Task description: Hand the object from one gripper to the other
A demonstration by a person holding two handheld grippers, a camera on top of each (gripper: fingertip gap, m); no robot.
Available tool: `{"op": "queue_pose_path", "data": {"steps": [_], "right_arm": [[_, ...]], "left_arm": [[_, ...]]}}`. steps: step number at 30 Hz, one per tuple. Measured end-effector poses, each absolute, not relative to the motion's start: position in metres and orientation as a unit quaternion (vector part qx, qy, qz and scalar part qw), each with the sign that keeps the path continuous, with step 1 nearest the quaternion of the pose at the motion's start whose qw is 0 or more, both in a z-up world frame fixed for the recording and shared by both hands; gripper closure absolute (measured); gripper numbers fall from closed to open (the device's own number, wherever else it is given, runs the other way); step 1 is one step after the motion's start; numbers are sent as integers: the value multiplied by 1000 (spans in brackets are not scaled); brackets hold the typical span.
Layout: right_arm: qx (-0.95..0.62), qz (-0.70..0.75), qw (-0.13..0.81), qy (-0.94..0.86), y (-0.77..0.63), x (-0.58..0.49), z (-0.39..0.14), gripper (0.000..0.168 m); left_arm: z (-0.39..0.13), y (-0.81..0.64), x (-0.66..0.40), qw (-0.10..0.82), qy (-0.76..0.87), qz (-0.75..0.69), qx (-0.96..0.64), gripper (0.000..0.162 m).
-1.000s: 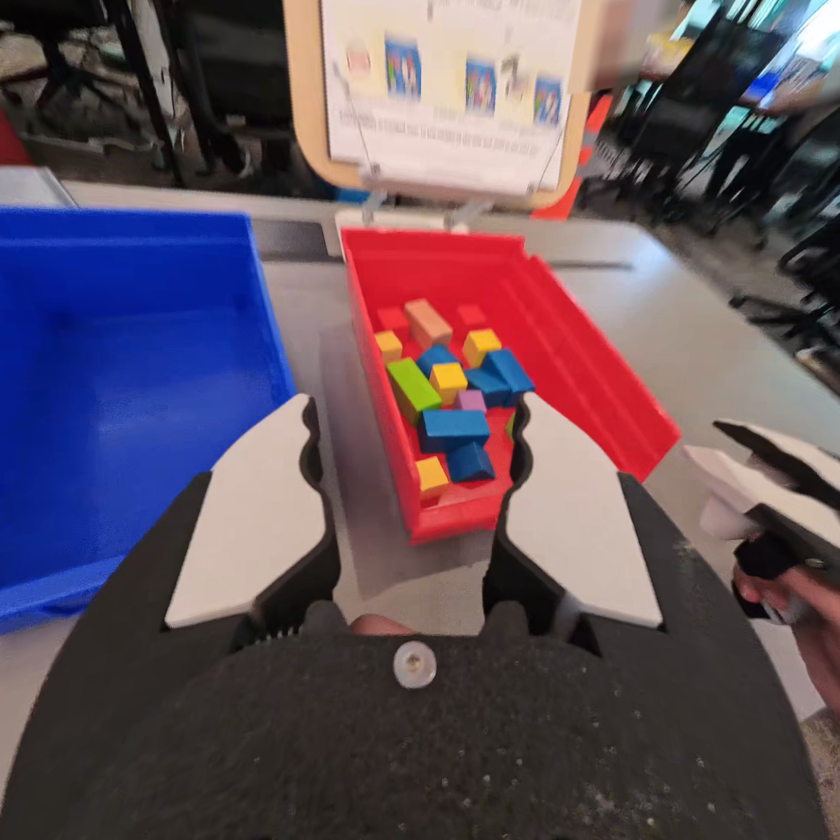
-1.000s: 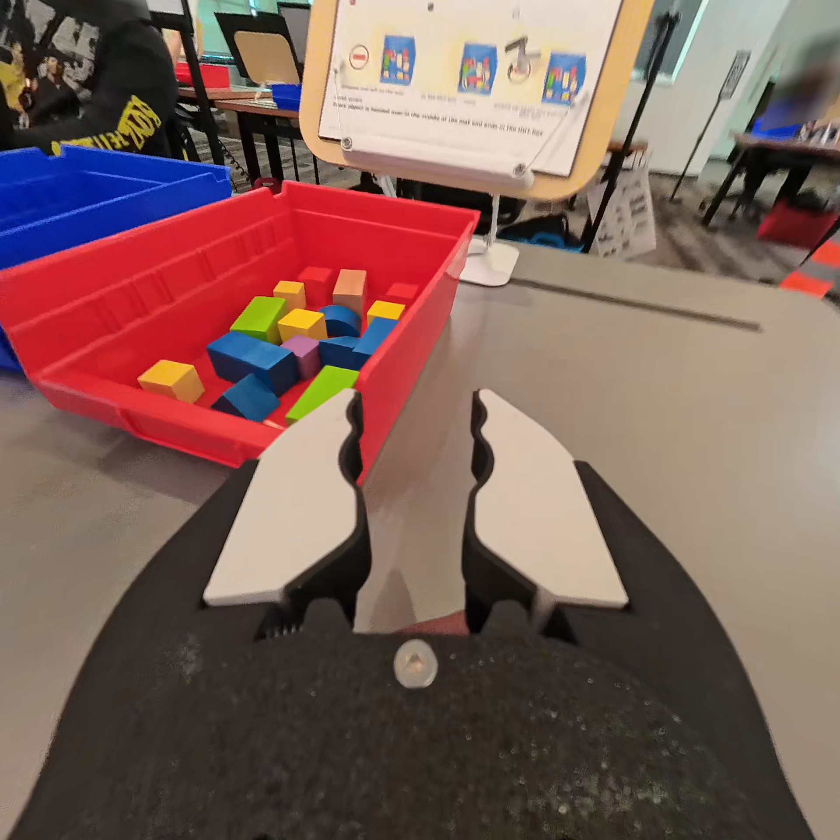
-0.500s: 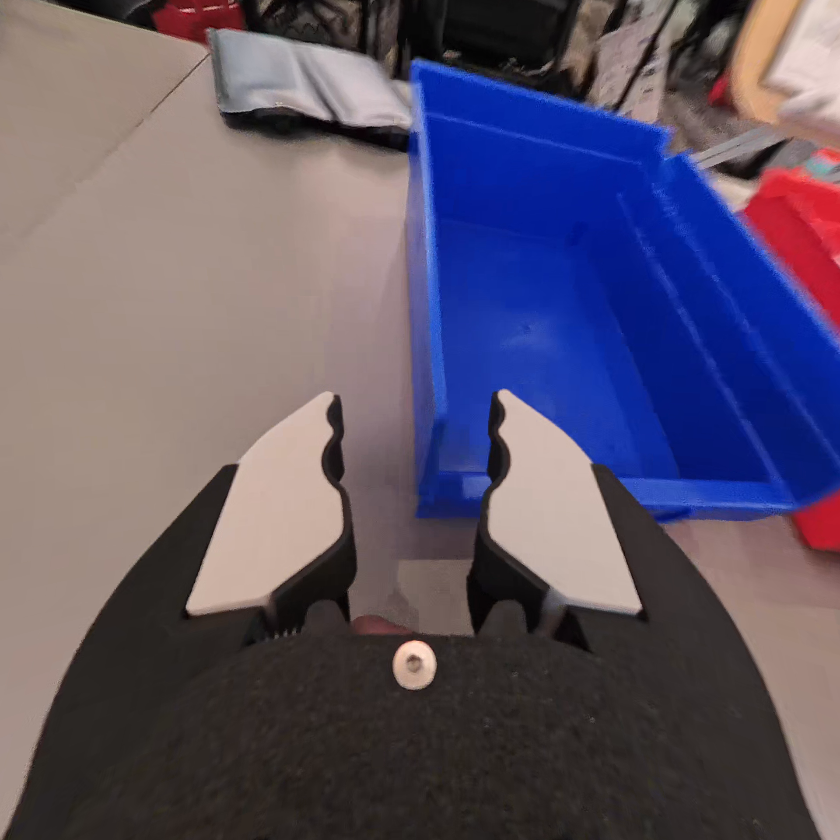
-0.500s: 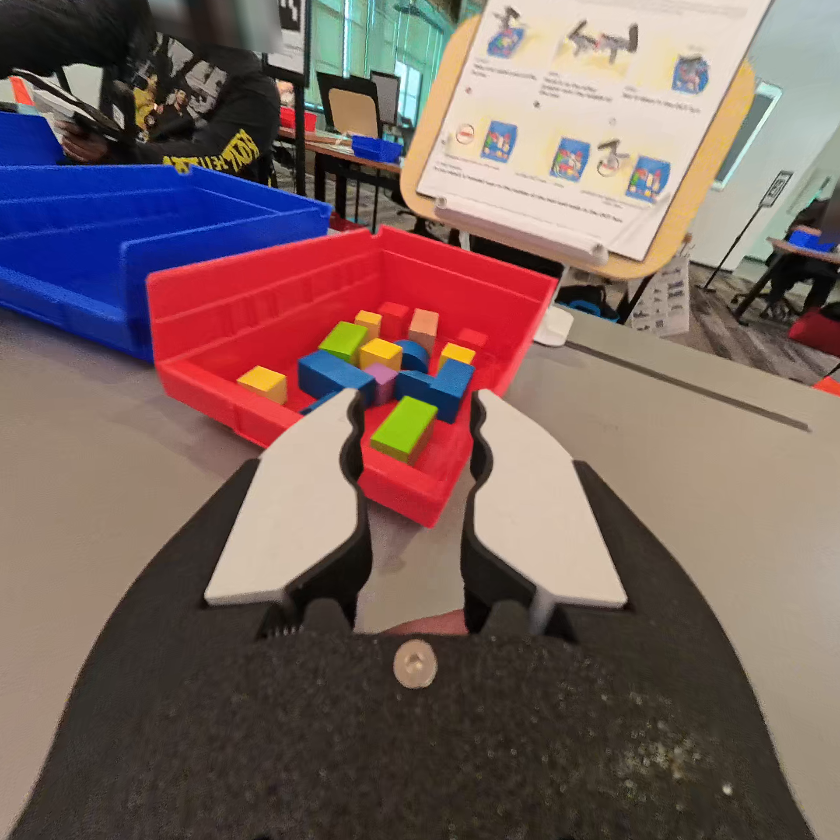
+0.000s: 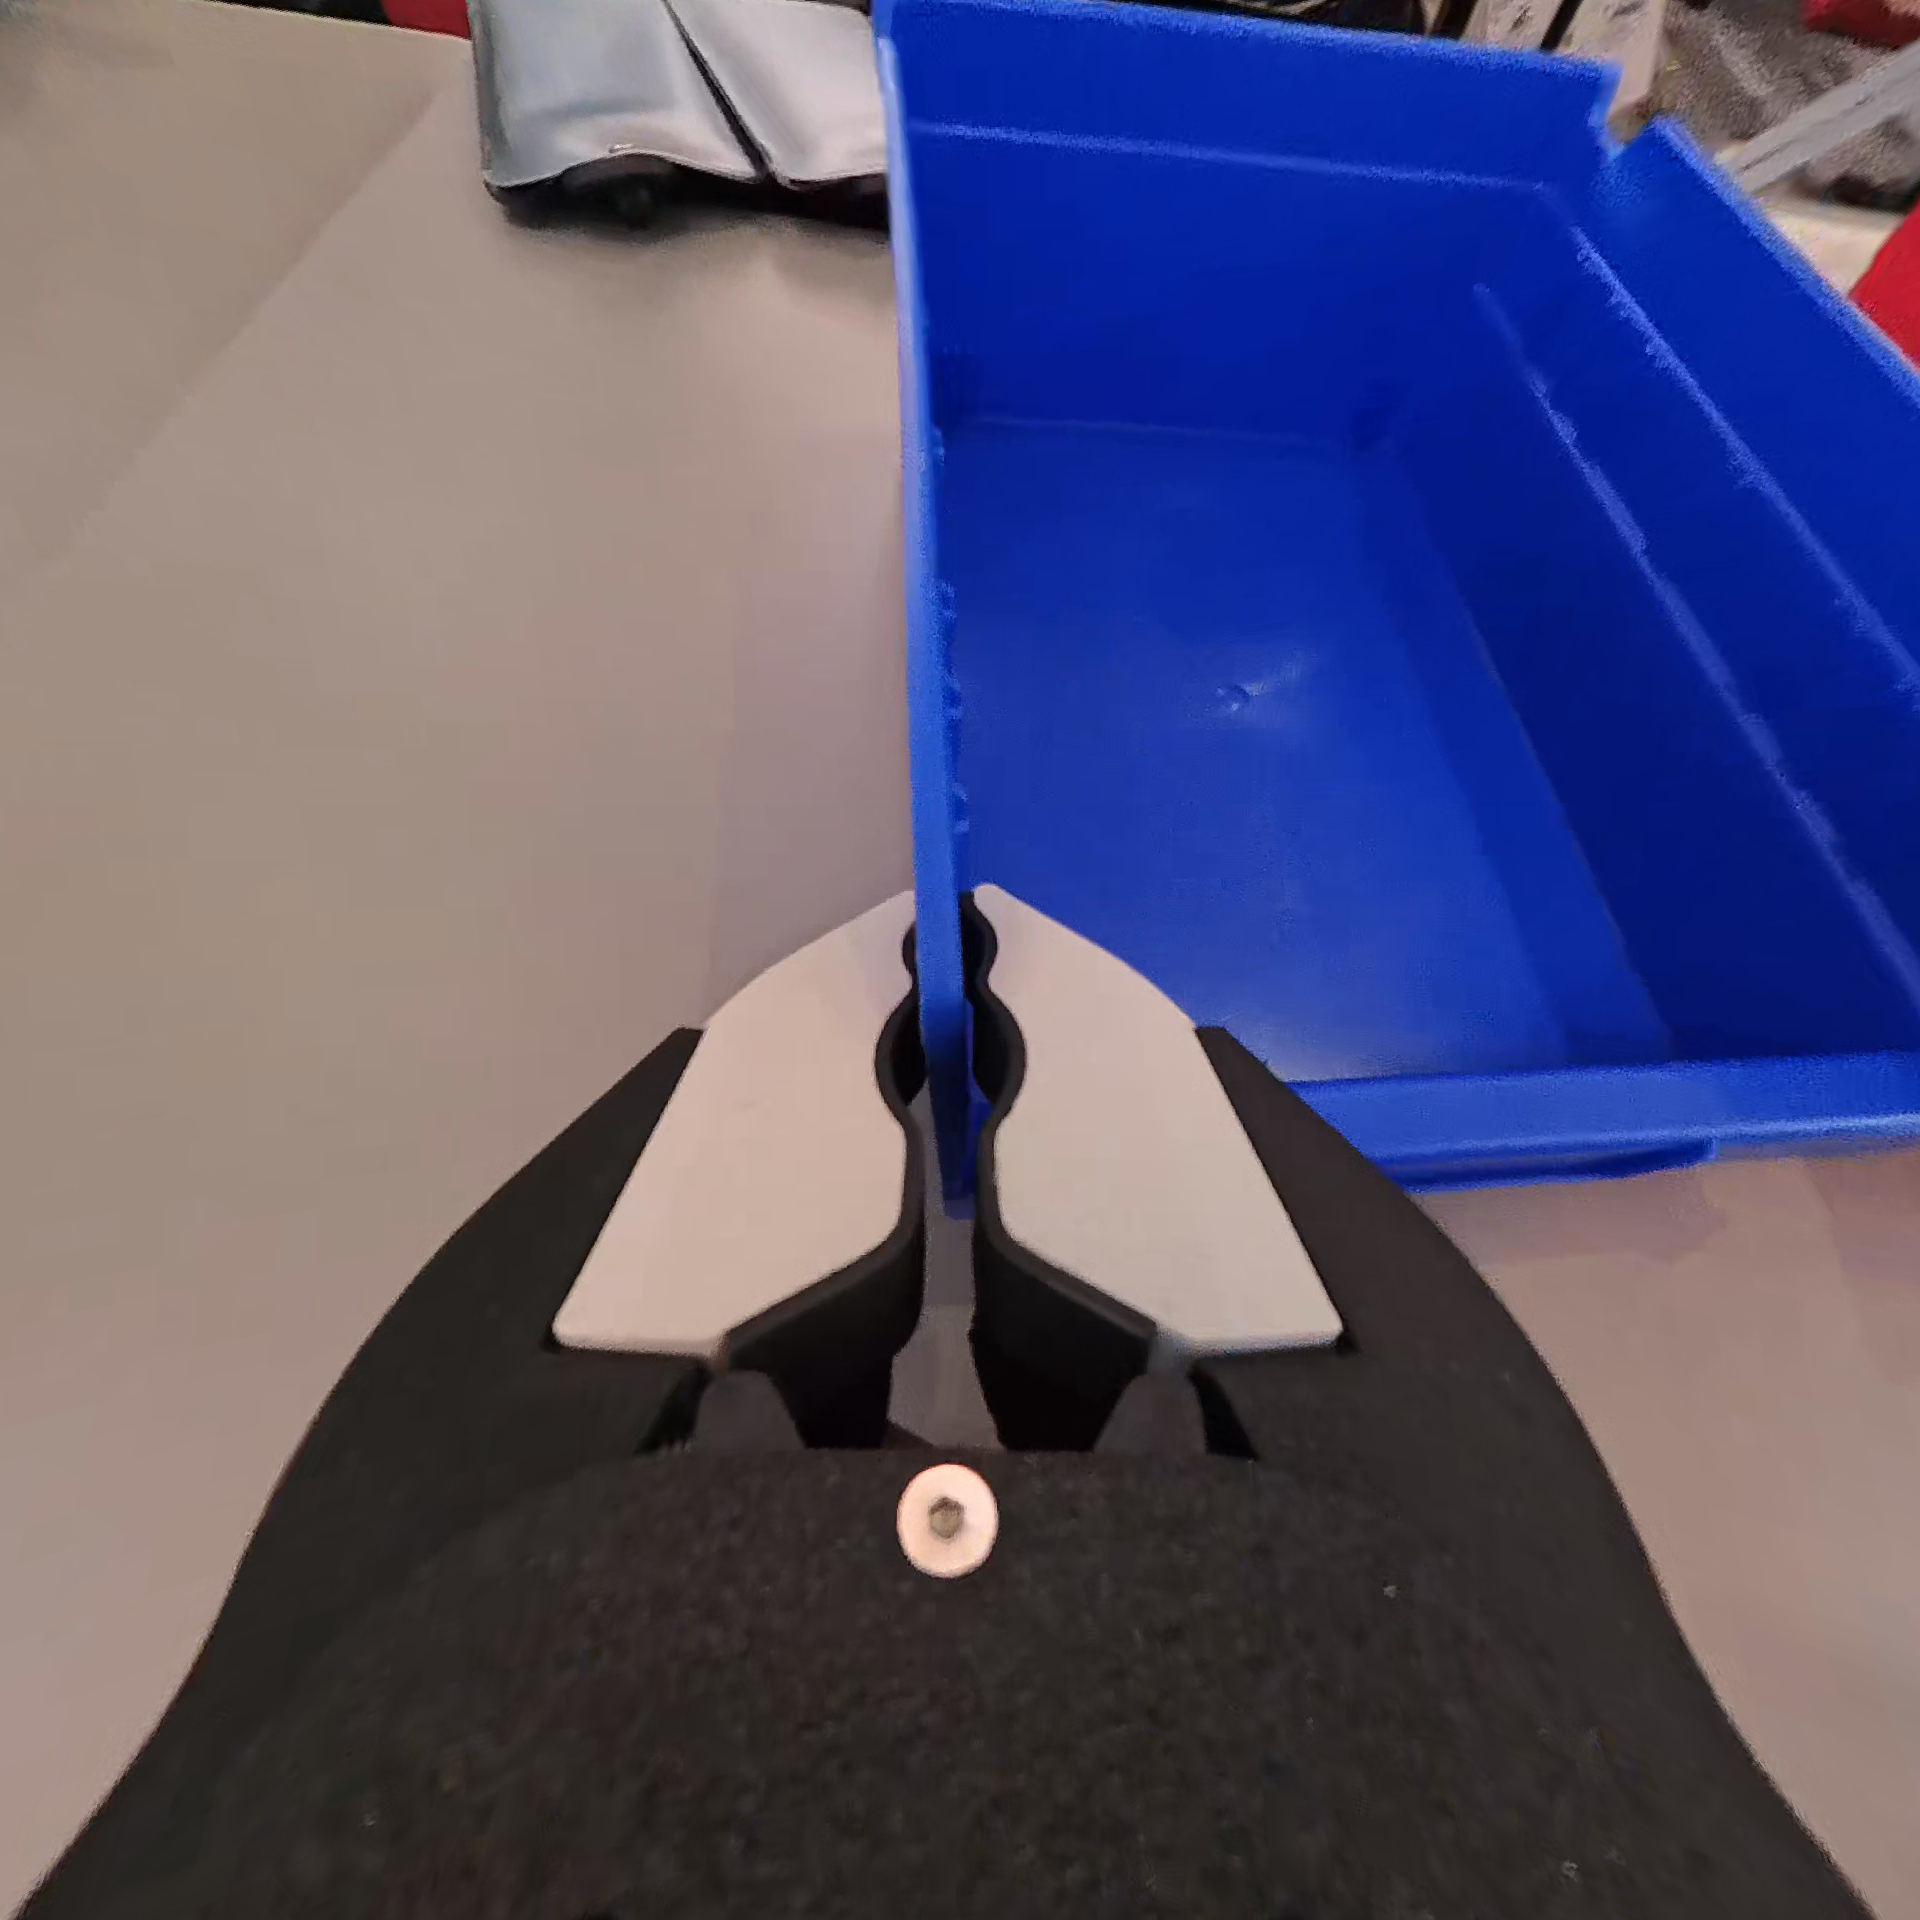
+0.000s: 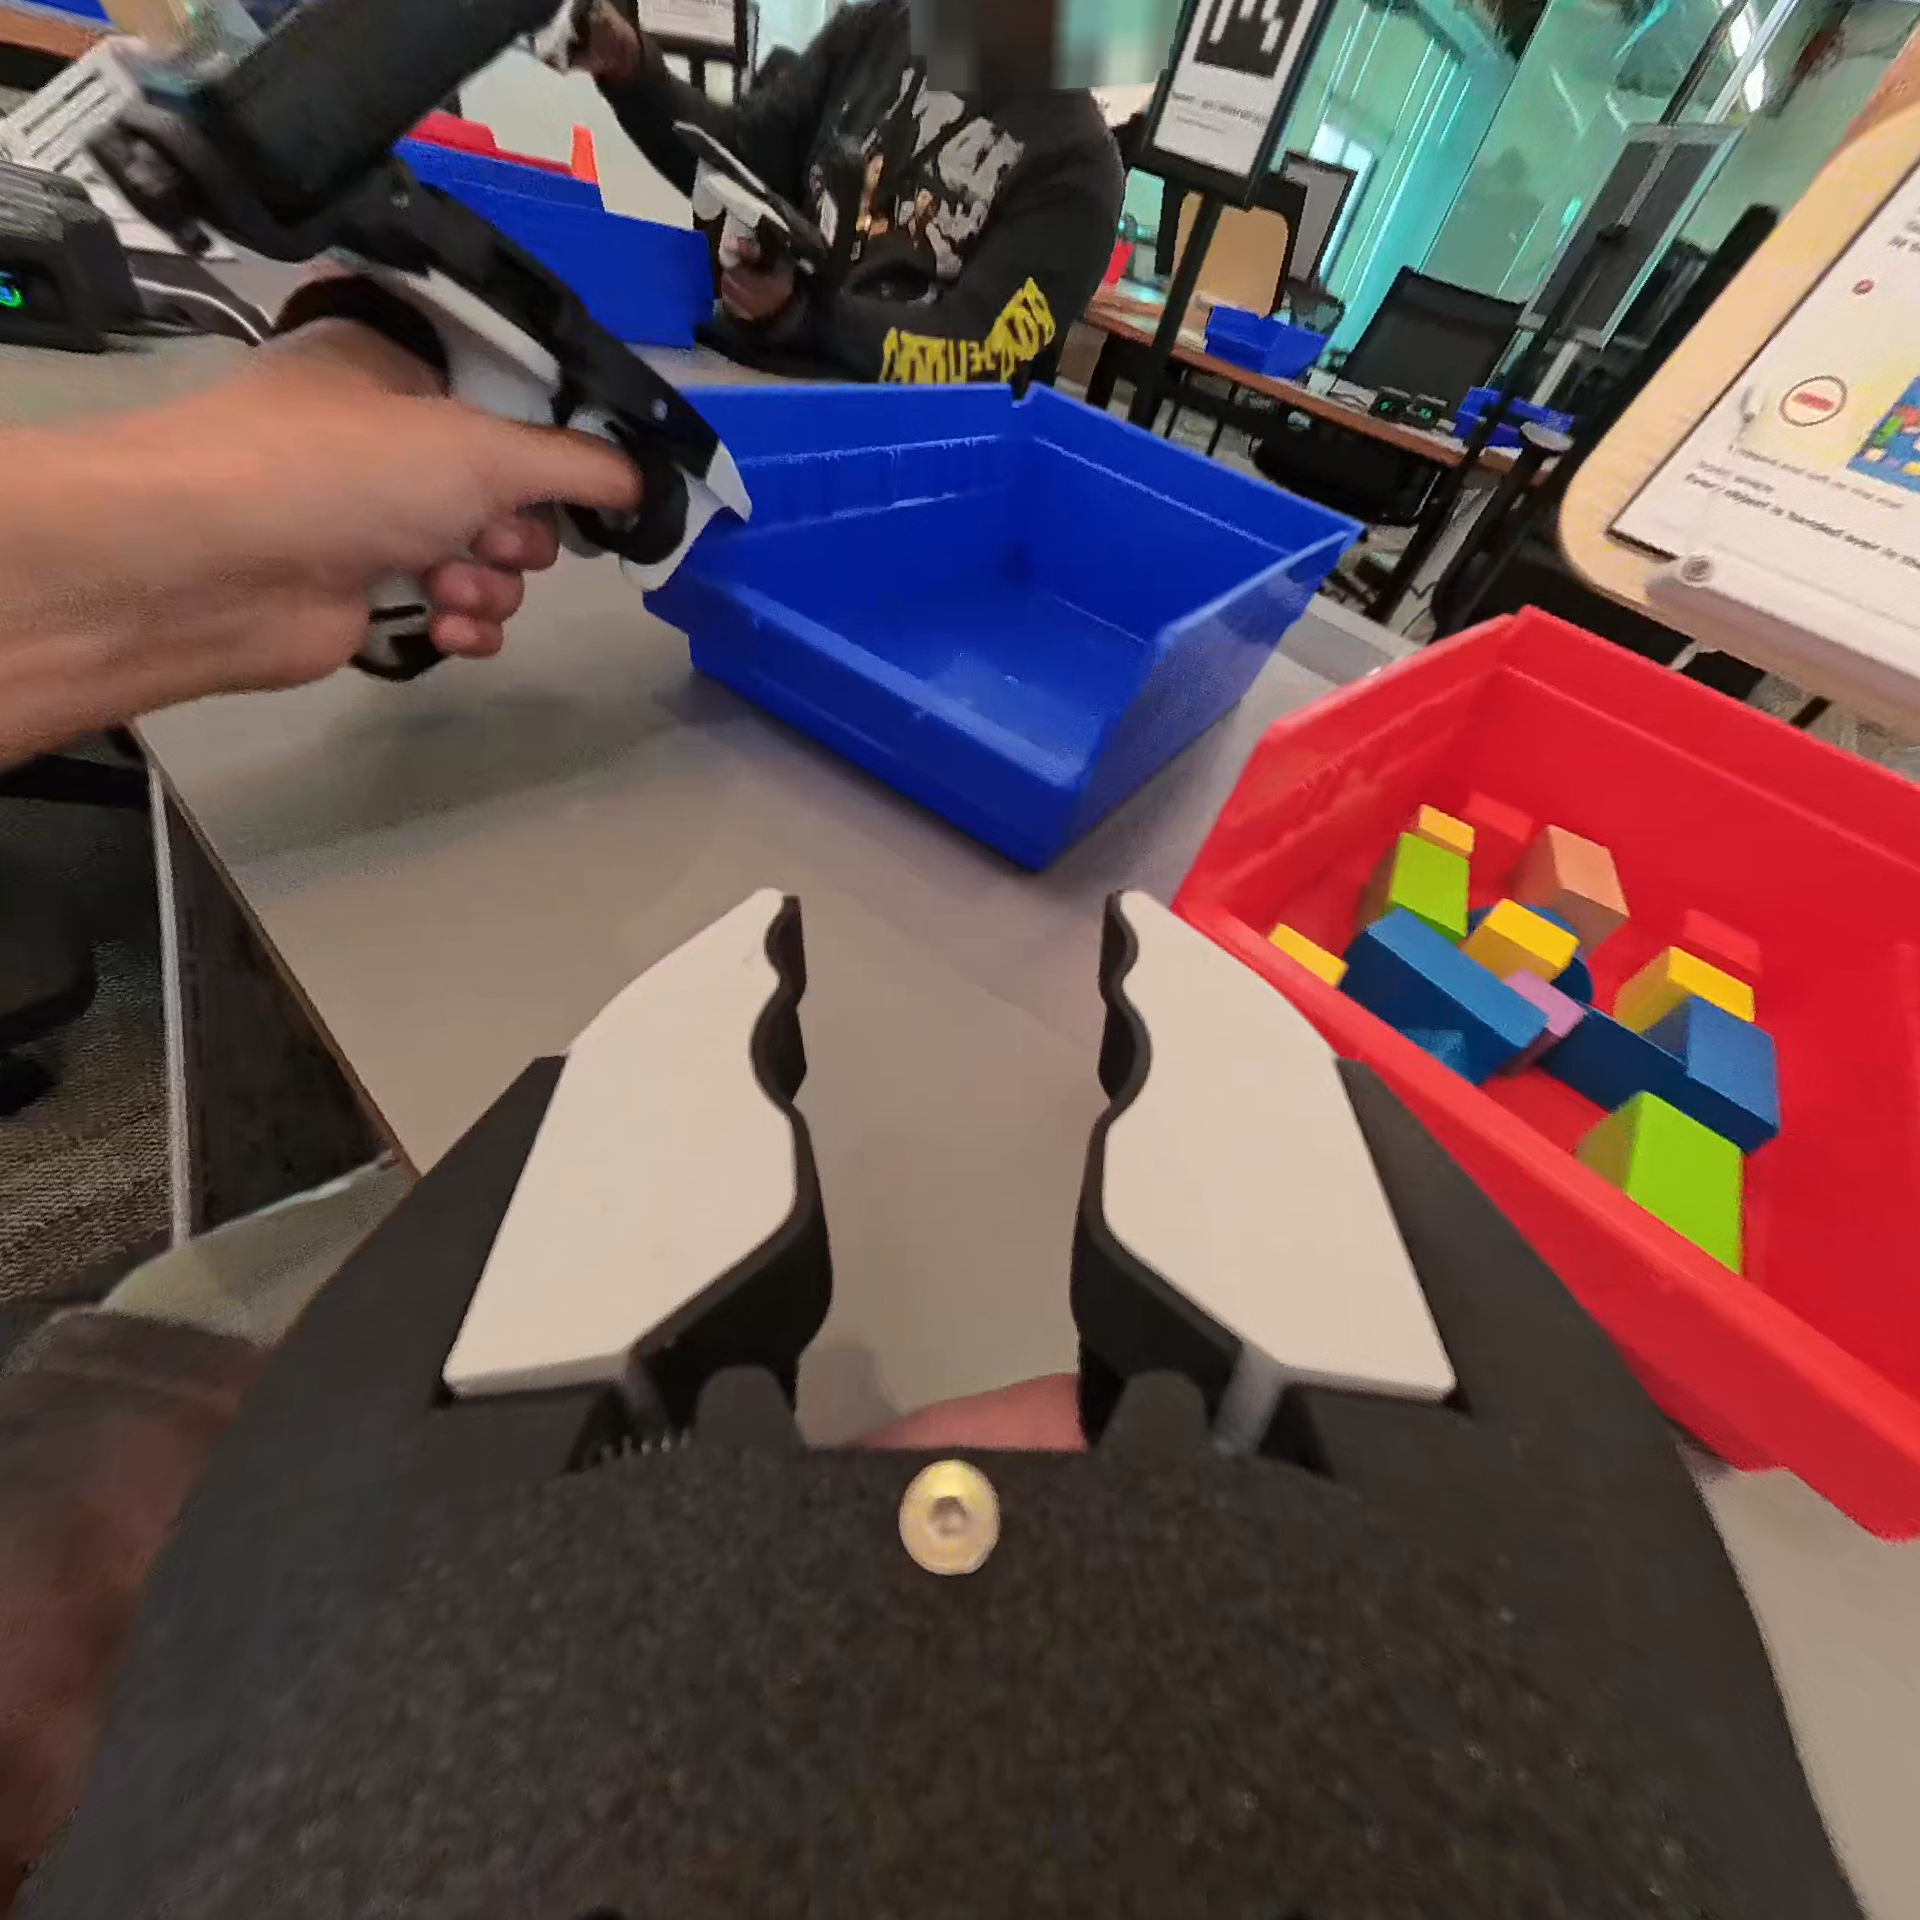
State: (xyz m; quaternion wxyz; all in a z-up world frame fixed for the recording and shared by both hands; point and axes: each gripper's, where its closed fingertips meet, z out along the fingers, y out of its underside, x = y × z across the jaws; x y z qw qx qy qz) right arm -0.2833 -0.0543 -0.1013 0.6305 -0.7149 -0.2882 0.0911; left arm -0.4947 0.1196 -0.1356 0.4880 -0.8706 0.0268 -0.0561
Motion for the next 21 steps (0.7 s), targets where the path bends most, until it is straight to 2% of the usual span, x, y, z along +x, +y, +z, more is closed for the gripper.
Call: {"op": "queue_pose_path", "data": {"steps": [6, 11, 14, 15, 16, 17, 21], "right_arm": [[-780, 93, 577, -223, 0, -314, -105, 108], [-806, 67, 561, -174, 35, -310, -117, 111], [-817, 76, 540, -187, 44, -320, -132, 127], [-819, 91, 537, -183, 44, -324, -131, 138], [-823, 76, 539, -162, 47, -317, -129, 156], [-819, 69, 549, -155, 48, -314, -124, 162], [-794, 51, 587, -149, 45, -309, -104, 163]], "left_arm": [[-136, 80, -494, 481, -3, -42, -875, 159], [-136, 46, -501, 487, -11, -44, -872, 159], [-135, 34, -502, 487, -12, -50, -872, 159], [-135, 33, -502, 488, -14, -49, -871, 159], [-135, 34, -502, 490, -12, -42, -871, 159], [-135, 34, -503, 492, -10, -38, -870, 160], [-115, 31, -499, 526, -9, -28, -850, 160]]}}
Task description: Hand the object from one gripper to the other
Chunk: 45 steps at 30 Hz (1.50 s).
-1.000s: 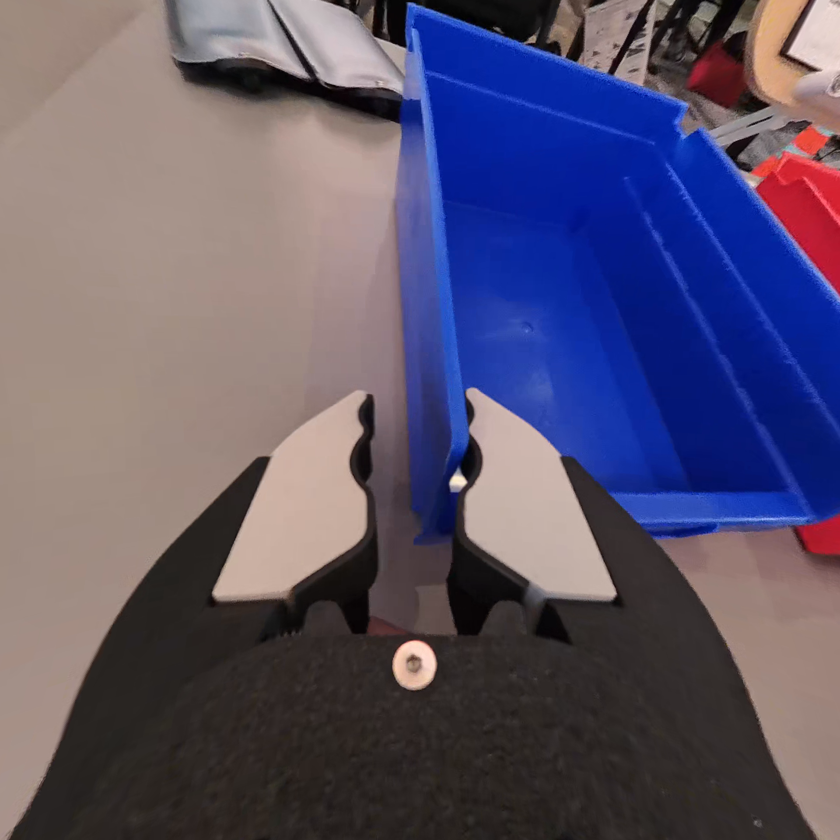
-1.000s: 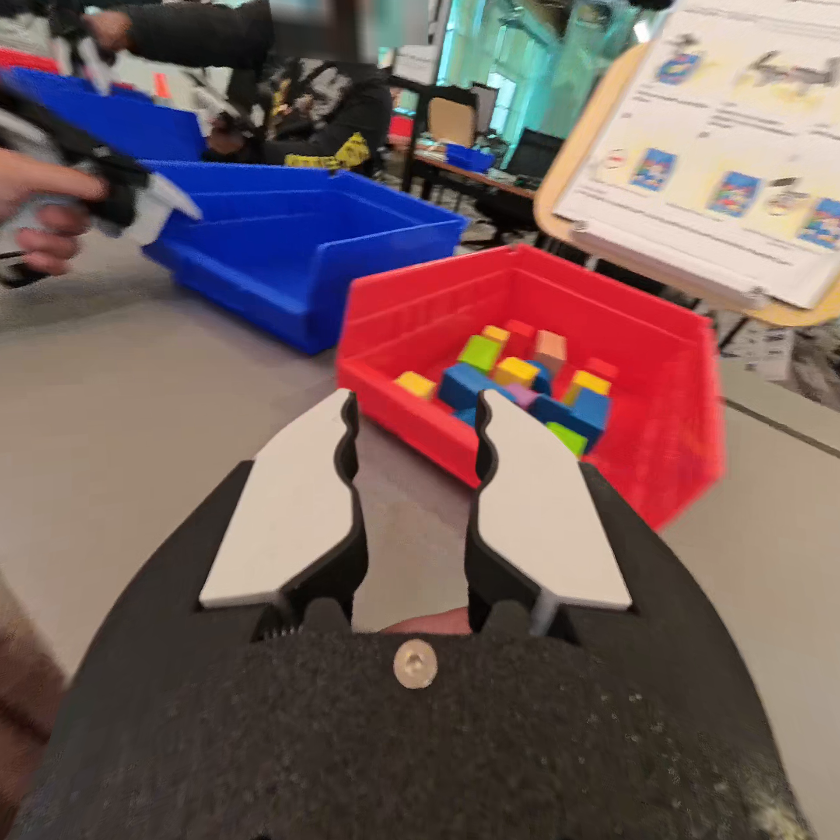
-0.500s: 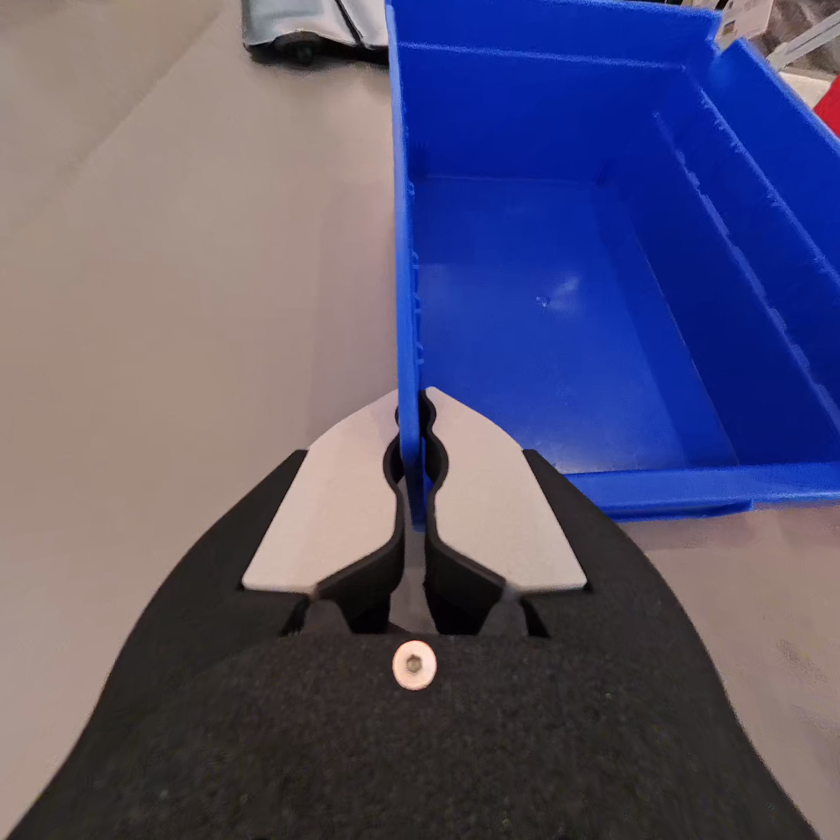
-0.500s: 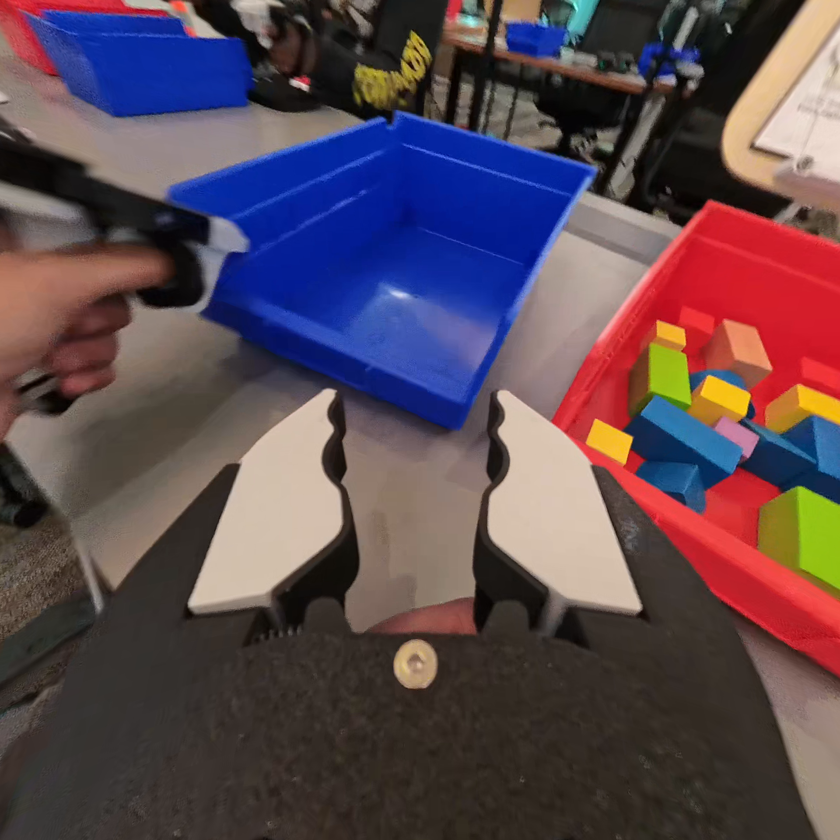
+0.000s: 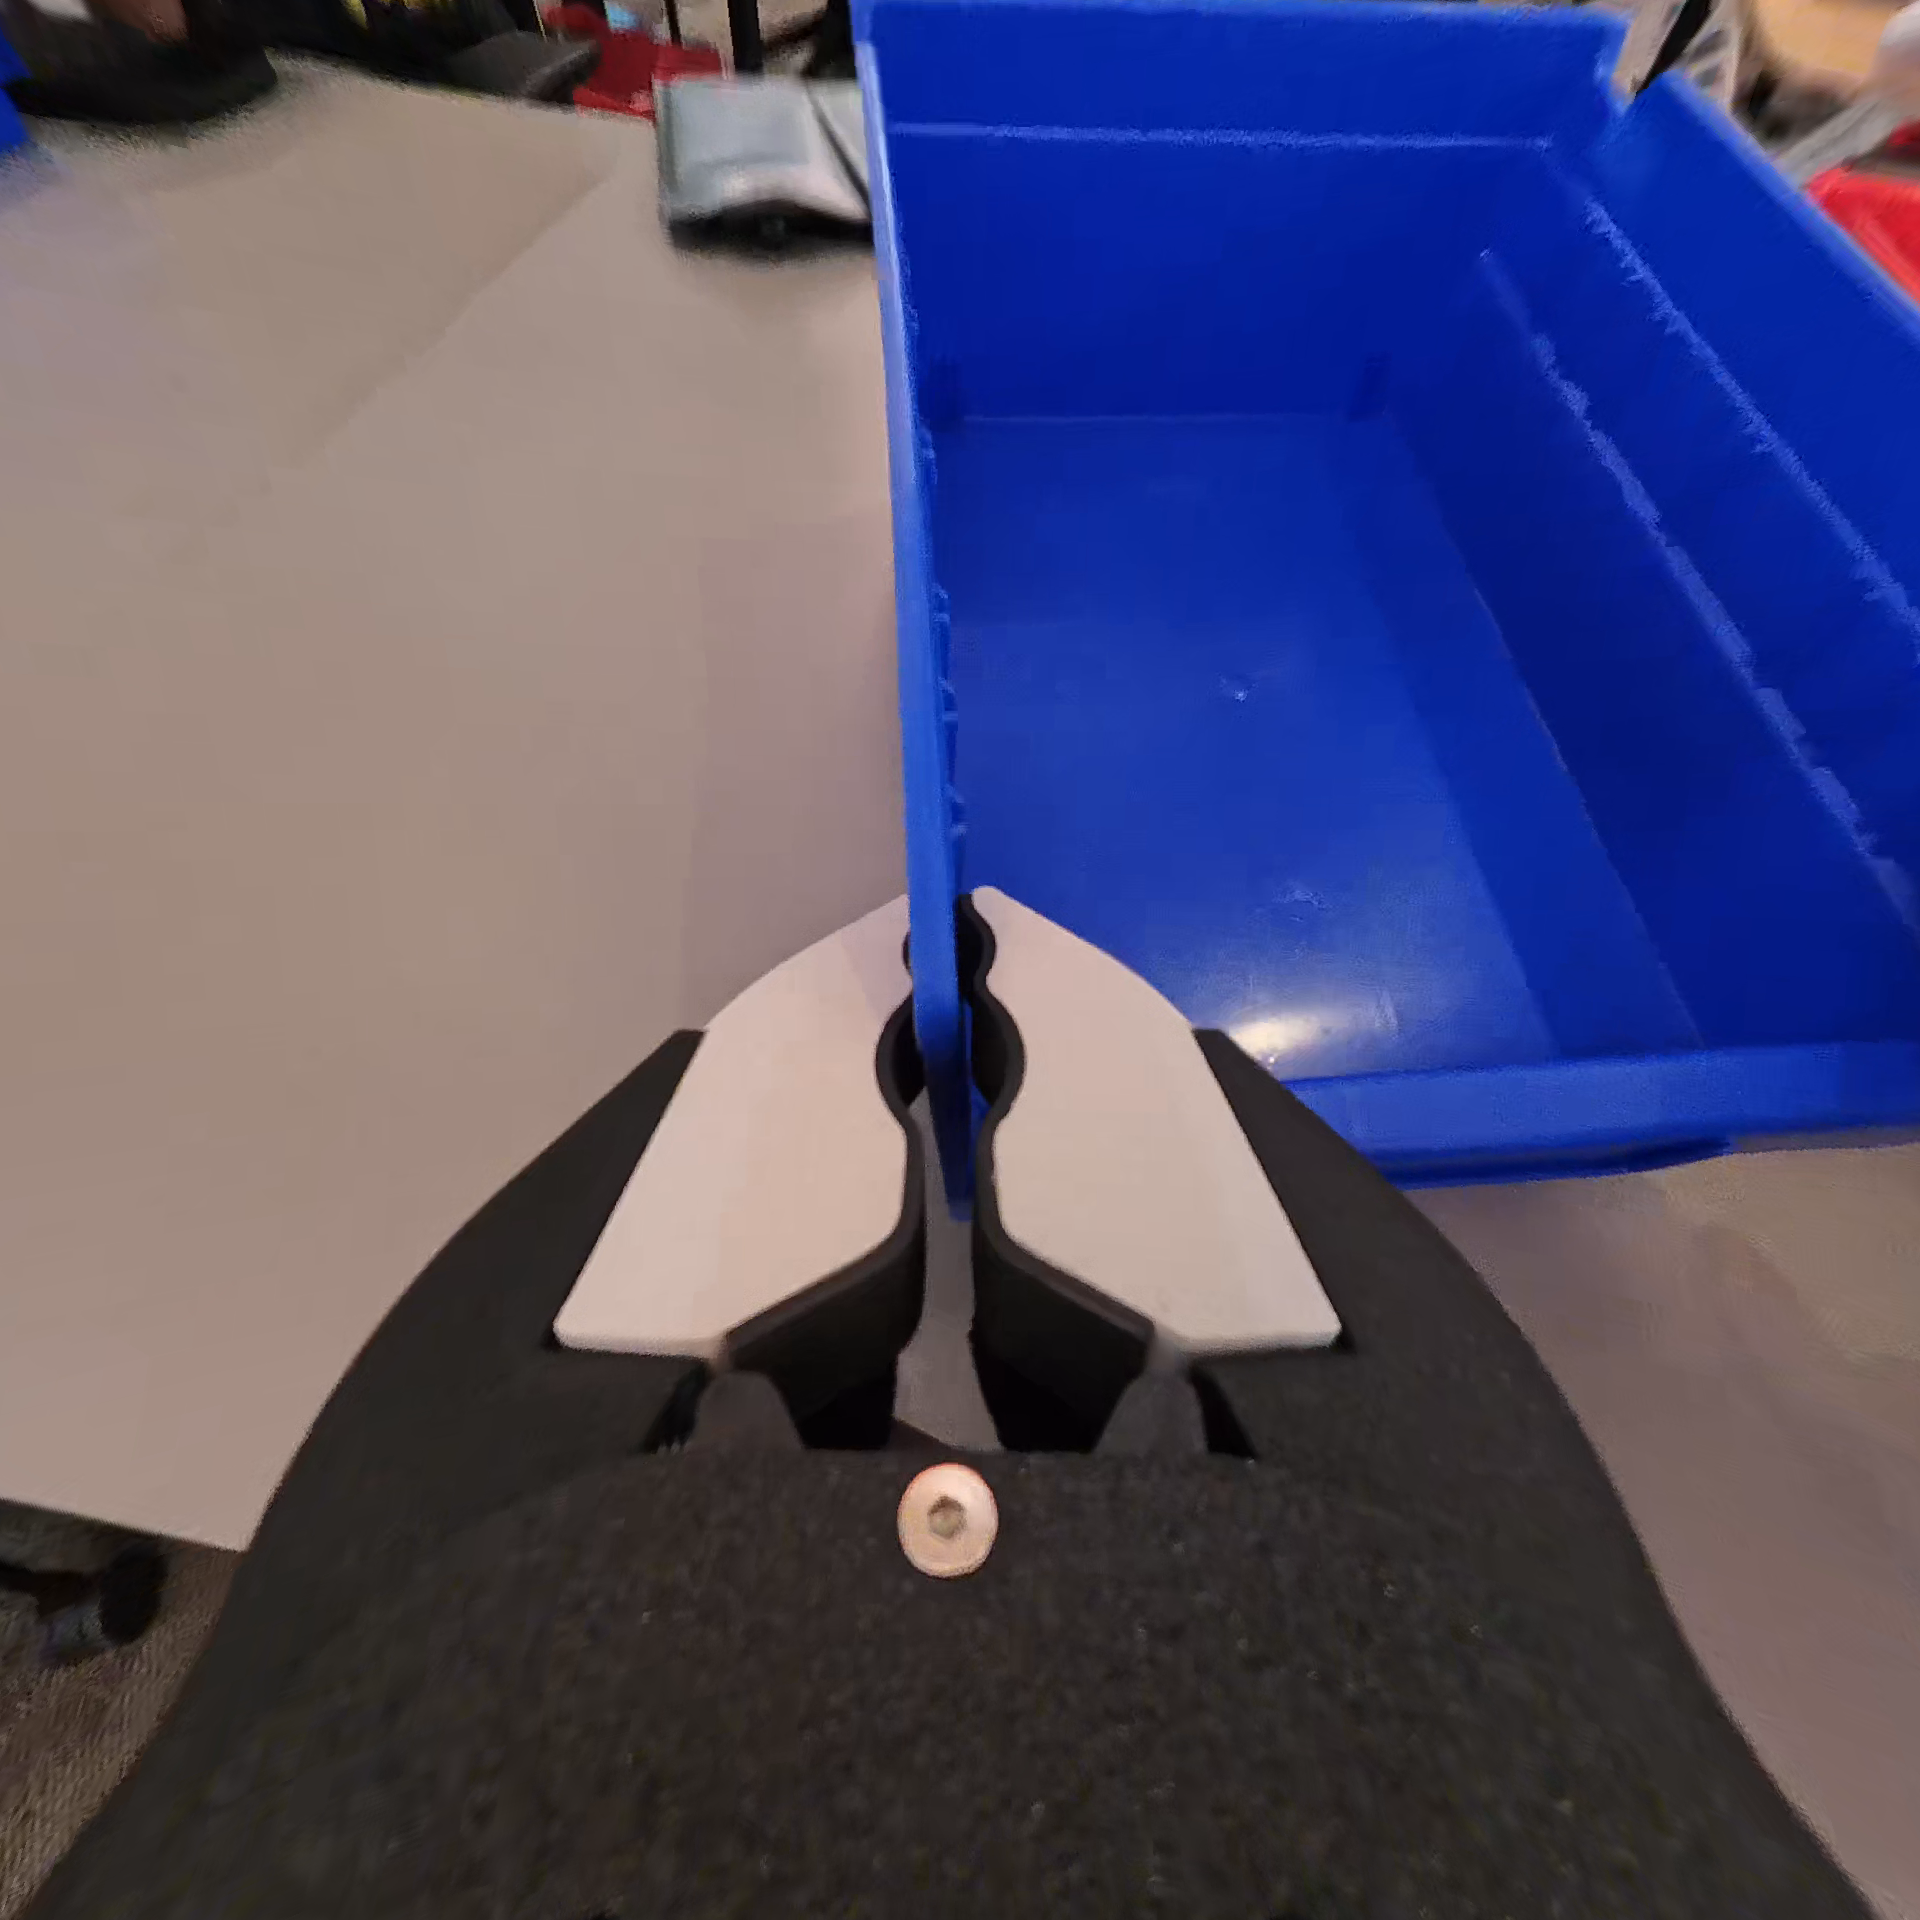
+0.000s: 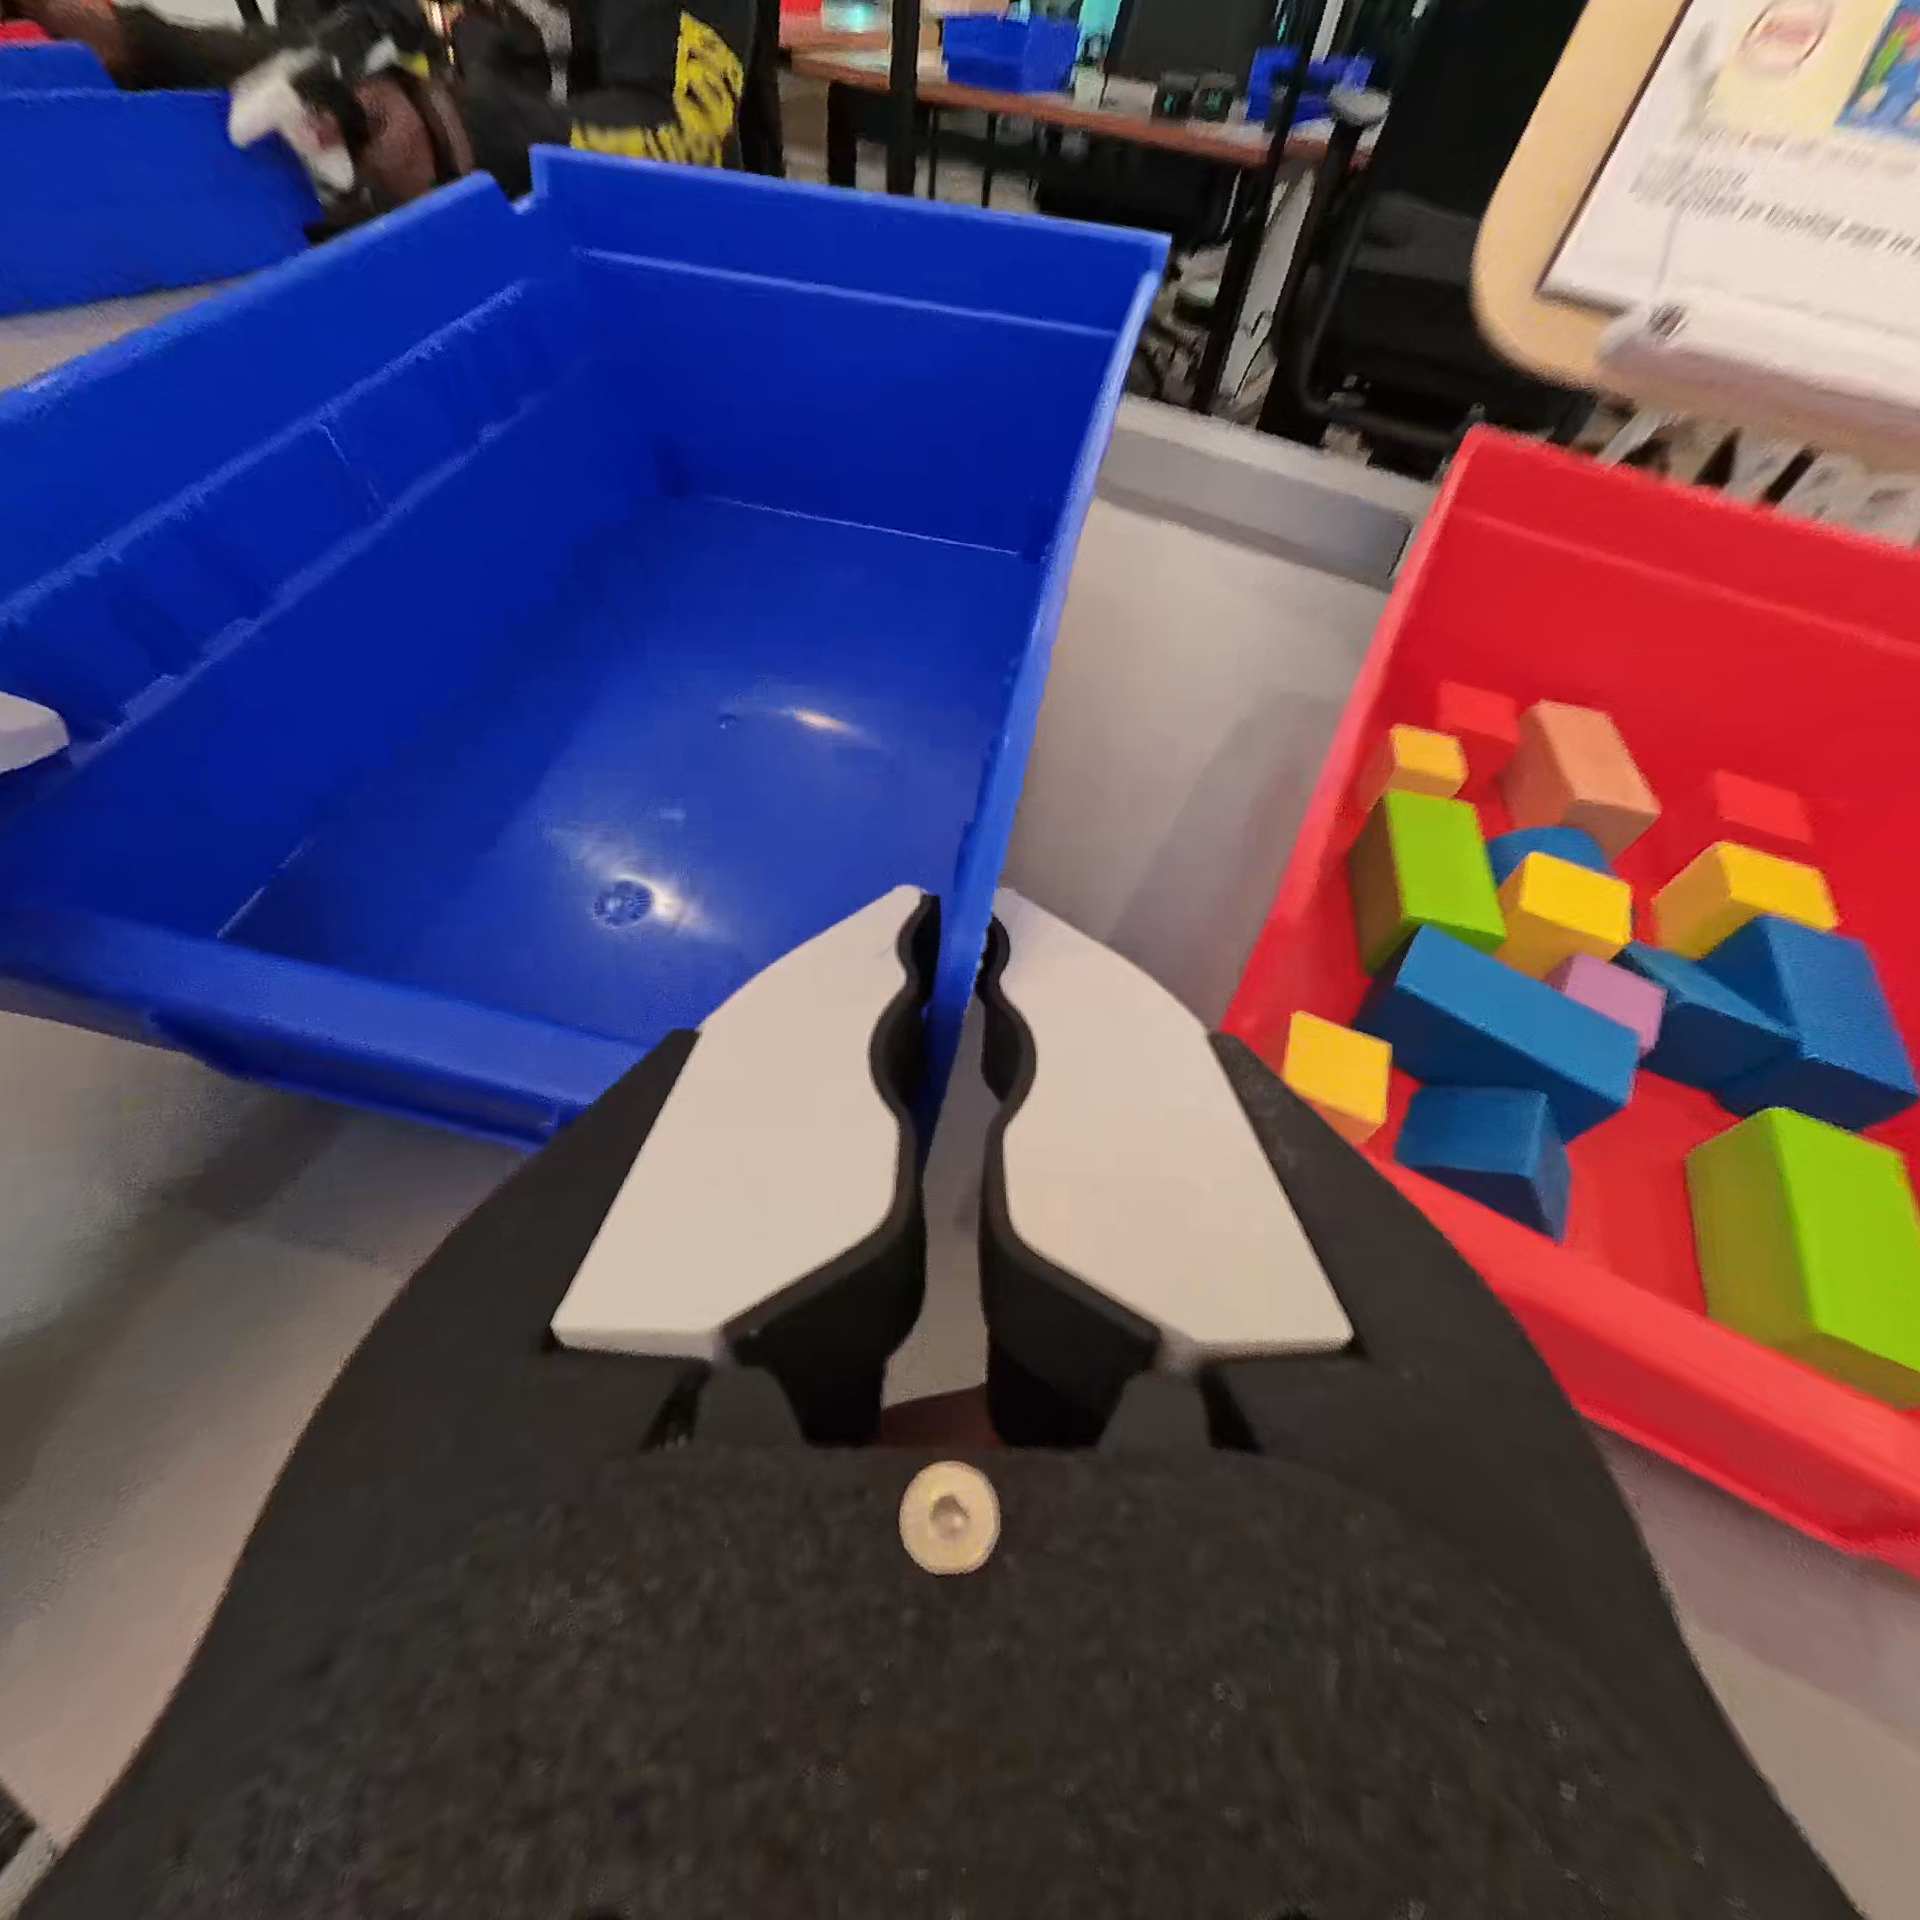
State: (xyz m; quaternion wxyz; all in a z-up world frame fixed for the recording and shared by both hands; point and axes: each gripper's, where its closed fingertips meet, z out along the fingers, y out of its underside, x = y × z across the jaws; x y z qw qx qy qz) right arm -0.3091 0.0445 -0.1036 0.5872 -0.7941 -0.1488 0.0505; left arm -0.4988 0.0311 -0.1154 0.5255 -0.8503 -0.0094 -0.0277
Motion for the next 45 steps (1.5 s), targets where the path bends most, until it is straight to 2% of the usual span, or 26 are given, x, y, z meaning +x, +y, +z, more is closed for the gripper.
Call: {"op": "queue_pose_path", "data": {"steps": [7, 11, 17, 21, 25, 33, 36, 41, 42, 43, 45], "right_arm": [[-729, -3, 672, -133, 24, -244, -11, 163], [-708, -33, 700, -93, 11, -159, 24, 161], [-729, -89, 679, 29, -12, 38, -2, 162], [-738, -126, 654, 109, -44, 160, -26, 164], [-758, -106, 617, 183, -66, 236, -57, 165], [-811, -65, 554, 173, -80, 280, -107, 165], [-818, -75, 545, 169, -75, 282, -116, 165], [-812, -27, 552, 189, -70, 282, -122, 164], [-809, -29, 554, 194, -71, 282, -121, 163], [-801, -40, 564, 195, -73, 282, -114, 161], [-778, -69, 596, 187, -80, 281, -88, 153]], "left_arm": [[-31, 26, -433, 620, 39, -60, -781, 160], [7, 46, -345, 621, 88, -100, -773, 160], [13, 53, -143, 602, 218, -91, -763, 159], [-19, 41, -14, 574, 258, -125, -767, 159], [-60, 22, 63, 538, 261, -151, -787, 159], [-126, -8, 103, 466, 261, -173, -827, 158], [-137, -12, 103, 478, 262, -175, -820, 156], [-130, -20, 99, 457, 292, -212, -813, 150], [-120, -25, 95, 453, 299, -234, -807, 144], [-106, -31, 87, 454, 305, -253, -798, 130], [-67, -38, 59, 477, 314, -285, -770, 120]]}}
